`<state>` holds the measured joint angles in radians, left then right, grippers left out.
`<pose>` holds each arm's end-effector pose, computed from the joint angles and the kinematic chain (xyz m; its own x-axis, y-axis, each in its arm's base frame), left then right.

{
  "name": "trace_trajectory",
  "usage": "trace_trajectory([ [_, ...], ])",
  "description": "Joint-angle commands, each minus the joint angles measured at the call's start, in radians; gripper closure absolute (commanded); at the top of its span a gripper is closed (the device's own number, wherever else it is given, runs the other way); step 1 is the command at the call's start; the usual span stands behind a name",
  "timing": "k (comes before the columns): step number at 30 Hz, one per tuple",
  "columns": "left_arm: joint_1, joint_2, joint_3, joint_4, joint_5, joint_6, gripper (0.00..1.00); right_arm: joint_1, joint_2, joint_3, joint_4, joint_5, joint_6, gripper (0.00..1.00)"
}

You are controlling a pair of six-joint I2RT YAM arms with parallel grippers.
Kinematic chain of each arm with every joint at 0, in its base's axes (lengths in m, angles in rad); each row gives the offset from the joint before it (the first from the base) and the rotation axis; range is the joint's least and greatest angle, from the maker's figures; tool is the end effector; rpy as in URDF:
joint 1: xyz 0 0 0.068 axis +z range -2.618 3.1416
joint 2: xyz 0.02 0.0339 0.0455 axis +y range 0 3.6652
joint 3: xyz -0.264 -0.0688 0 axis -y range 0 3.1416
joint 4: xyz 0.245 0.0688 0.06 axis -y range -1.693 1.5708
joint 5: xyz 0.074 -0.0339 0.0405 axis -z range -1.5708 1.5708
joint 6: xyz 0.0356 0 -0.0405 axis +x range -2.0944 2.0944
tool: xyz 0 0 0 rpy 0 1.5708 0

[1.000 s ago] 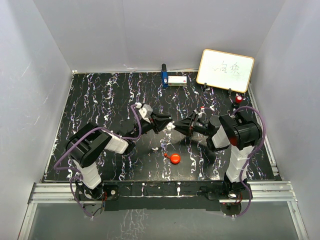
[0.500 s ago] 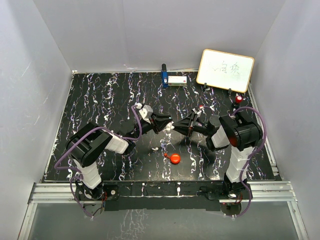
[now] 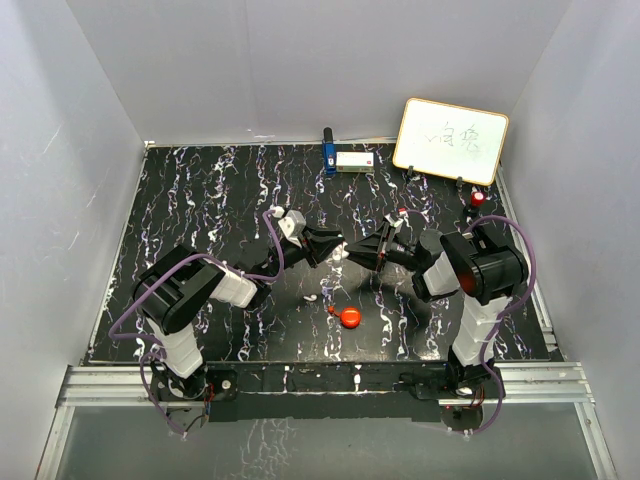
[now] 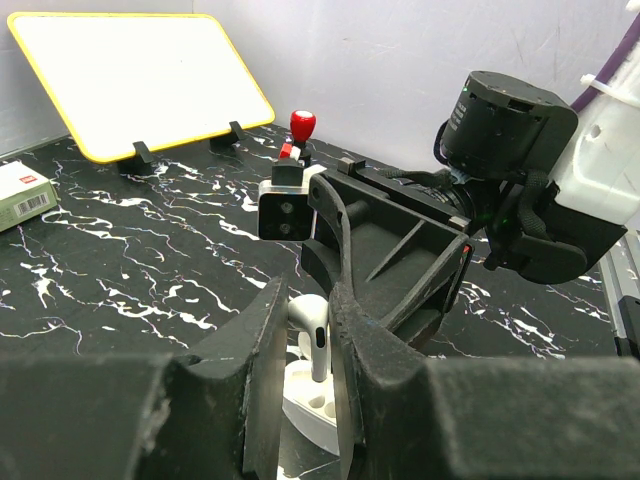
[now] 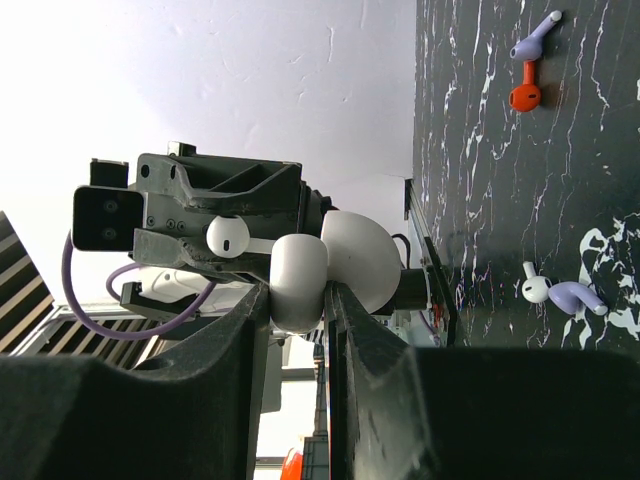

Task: Insert the wireless bluetooth earbuds into the charging case
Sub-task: Place the earbud in the charging case.

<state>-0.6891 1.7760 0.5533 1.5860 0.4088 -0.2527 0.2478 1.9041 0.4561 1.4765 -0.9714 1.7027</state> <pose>0.2329 -0.2102 0.2000 0.0480 -0.3368 -0.9404 0.9112 0.4005 -0.0969 0.2739 0.0996 0.1298 -0.9340 0.3406 0.1081 0.0960 -0.0522 0.9940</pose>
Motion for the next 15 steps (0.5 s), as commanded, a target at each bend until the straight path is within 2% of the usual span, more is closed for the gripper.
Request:
trace_trajectory([
  [1, 0.003, -0.039, -0.004, 0.201, 0.024, 0.021, 0.92, 0.003, -0.048, 0.026, 0.341, -0.007, -0.006, 1.0],
  [15, 0.003, -0.042, -0.003, 0.201, 0.019, 0.027, 0.93, 0.004, -0.064, 0.033, 0.341, -0.001, 0.017, 1.0],
])
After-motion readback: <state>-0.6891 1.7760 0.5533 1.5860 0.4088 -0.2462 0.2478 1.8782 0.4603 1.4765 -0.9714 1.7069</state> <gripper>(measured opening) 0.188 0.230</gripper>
